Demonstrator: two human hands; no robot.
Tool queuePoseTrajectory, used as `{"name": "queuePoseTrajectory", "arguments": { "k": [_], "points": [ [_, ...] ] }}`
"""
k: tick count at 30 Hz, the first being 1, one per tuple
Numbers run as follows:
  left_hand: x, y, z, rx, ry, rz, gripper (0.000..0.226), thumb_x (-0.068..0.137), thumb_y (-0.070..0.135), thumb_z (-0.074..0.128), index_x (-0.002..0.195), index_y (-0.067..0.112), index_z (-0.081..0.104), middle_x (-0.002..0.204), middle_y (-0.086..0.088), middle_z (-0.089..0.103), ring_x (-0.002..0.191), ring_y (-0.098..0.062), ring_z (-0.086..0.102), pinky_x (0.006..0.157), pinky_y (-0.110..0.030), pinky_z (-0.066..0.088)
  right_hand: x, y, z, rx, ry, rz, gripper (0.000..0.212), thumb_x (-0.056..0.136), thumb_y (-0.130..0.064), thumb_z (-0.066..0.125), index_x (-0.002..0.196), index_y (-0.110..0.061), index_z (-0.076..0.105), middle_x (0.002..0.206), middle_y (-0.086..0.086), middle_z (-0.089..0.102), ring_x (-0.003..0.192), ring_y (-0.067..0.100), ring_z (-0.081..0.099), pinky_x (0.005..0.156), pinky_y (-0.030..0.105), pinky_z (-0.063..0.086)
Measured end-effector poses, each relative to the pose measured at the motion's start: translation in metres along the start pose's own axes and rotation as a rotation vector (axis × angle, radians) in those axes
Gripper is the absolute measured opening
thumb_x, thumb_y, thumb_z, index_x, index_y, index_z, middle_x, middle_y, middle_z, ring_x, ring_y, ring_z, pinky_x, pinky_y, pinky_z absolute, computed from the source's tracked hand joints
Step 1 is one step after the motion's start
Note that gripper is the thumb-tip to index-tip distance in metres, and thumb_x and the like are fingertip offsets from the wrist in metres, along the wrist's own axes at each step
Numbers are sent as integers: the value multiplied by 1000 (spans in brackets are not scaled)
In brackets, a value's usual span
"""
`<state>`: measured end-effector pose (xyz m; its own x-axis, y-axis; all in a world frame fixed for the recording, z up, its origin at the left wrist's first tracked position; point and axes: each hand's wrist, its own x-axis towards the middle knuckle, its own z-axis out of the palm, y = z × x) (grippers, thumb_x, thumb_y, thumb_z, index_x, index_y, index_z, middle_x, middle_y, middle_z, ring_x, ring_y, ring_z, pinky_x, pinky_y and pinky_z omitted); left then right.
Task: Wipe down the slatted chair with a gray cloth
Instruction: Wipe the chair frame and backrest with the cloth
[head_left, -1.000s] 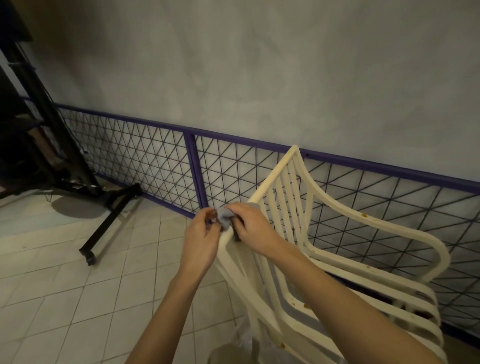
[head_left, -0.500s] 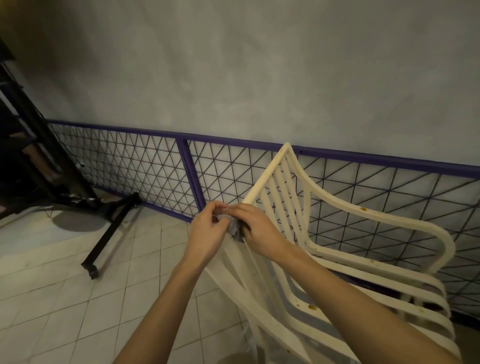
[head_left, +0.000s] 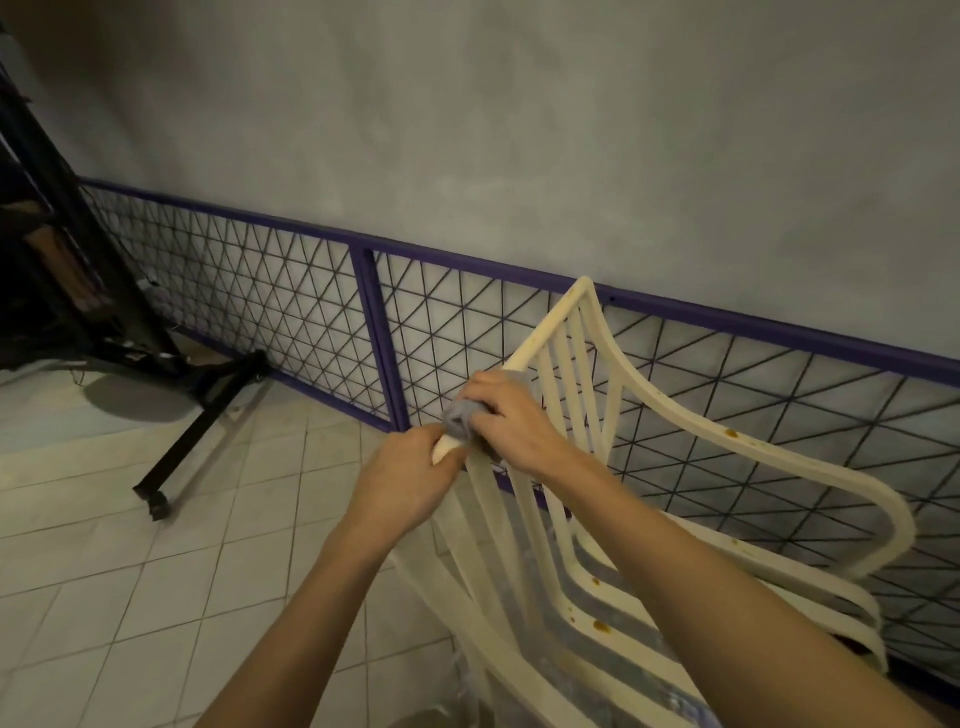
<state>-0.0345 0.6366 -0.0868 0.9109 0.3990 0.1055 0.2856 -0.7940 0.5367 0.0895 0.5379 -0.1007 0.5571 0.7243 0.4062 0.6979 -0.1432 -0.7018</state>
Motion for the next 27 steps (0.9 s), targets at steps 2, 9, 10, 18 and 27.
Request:
{"name": "queuePoseTrajectory", "arguments": {
  "k": [2, 9, 10, 18, 27],
  "points": [
    [-2, 2, -5, -55, 50, -30, 19, 84, 36, 58, 73, 20, 63, 63, 2, 62, 68, -19, 60, 61, -36, 48, -6, -8, 7, 7, -29, -41, 16, 85, -26, 49, 74, -27, 61, 76, -4, 54, 80, 18, 50, 77, 34, 41],
    [-21, 11, -16, -391, 331, -138, 19, 89, 11, 47, 73, 13, 57, 64, -1, 57, 63, -17, 50, 57, -28, 35, -12, -32, 29, 2, 92, 29, 36, 100, -39, 32, 67, -32, 45, 65, -11, 45, 69, 12, 44, 72, 30, 32],
    [-22, 11, -16, -417, 342, -147, 12, 88, 10, 47, 82, 14, 57, 66, -2, 59, 62, -18, 51, 58, -30, 37, -14, -33, 32, -53, 98, -5, 34, 100, -35, 35, 69, -29, 48, 65, -13, 43, 69, 11, 42, 73, 28, 29],
    [-22, 9, -14, -450, 305, -124, 12, 91, 13, 51, 101, 20, 53, 57, -5, 61, 41, -5, 44, 43, -17, 35, -17, -24, 42, -161, 272, -143, 31, 100, -24, 39, 70, -20, 47, 67, -10, 41, 69, 10, 38, 72, 34, 36],
    [-21, 8, -13, -498, 310, -140, 31, 86, 7, 46, 108, 27, 54, 73, -5, 71, 68, -10, 62, 62, -21, 46, 8, 18, 29, -212, 307, -128, 37, 98, -25, 33, 68, -16, 51, 67, -6, 46, 68, 15, 42, 72, 33, 34]
  ]
}}
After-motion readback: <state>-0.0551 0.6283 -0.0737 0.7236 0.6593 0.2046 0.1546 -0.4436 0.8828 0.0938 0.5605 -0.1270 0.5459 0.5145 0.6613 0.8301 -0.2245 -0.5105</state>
